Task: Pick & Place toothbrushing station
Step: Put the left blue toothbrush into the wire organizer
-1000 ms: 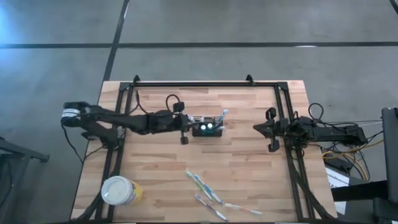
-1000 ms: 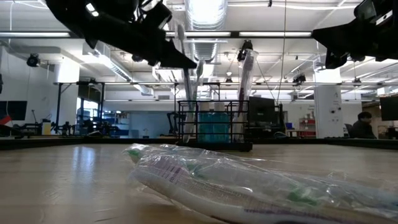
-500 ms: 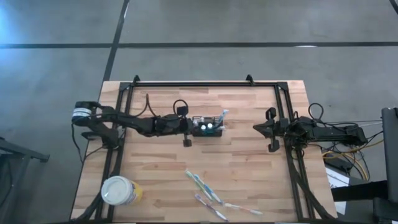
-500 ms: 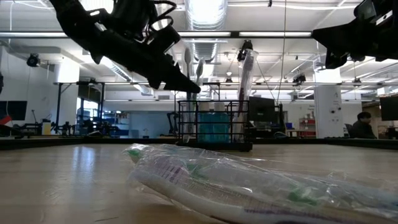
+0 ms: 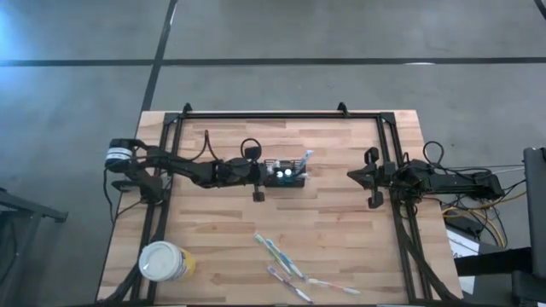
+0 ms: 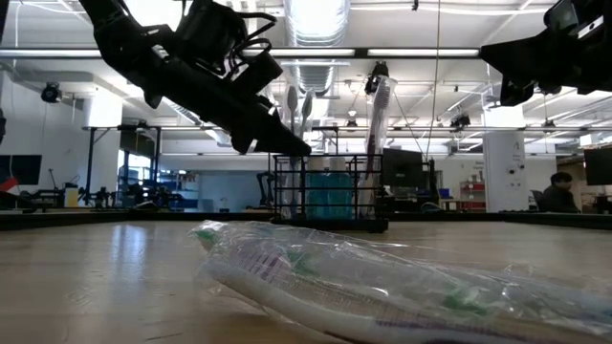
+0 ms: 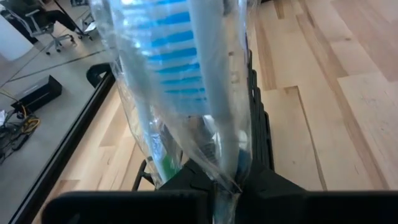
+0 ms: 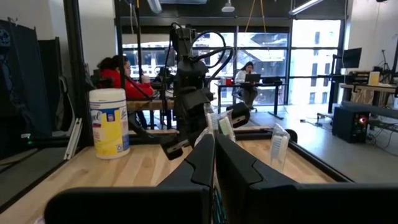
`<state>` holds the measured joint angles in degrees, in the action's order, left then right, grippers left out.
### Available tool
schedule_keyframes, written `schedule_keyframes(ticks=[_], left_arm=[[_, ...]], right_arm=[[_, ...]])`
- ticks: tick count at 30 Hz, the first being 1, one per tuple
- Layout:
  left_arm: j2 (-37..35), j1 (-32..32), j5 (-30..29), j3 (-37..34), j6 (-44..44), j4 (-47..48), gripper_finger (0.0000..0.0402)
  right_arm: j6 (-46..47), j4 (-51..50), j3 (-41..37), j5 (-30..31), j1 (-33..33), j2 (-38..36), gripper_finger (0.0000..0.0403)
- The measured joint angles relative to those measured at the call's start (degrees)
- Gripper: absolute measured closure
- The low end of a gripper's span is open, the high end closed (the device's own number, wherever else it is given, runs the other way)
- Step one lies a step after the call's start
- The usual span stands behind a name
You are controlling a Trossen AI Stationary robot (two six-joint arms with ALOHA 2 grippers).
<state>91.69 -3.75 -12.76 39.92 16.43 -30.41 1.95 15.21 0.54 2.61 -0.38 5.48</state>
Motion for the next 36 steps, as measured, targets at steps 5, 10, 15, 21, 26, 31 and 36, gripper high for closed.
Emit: schedule_keyframes(ticks=[5,10,15,21,26,31,36], left_arm=[[-0.1,0.0,-0.1,0.0,-0.1,0.1,0.0318],[-0.9,0.0,0.9,0.0,-2.2,0.6,0.0261],[-3.4,0.0,3.7,-0.2,-3.2,2.1,0.0199],[-8.2,-0.4,4.7,-0.2,-4.3,4.2,0.0152],[-12.6,-0.5,4.8,-0.1,-4.3,8.3,0.0145],[-17.5,-0.4,5.0,-0.1,-5.2,13.2,0.0145],[-22.7,-0.5,7.3,-0.1,-7.0,16.0,0.0145]], right_arm=[[0.0,0.0,0.0,0.0,0.0,0.0,0.039],[0.0,0.0,0.0,0.0,0.0,0.0,0.039],[0.0,-0.2,0.0,0.0,0.0,0.0,0.039],[0.0,-0.2,0.0,0.0,0.0,0.0,0.039],[0.5,-0.4,0.0,0.0,0.0,0.3,0.039],[0.5,-0.5,0.0,0.0,0.0,0.3,0.039],[0.5,-0.4,0.0,0.0,0.0,0.4,0.039]])
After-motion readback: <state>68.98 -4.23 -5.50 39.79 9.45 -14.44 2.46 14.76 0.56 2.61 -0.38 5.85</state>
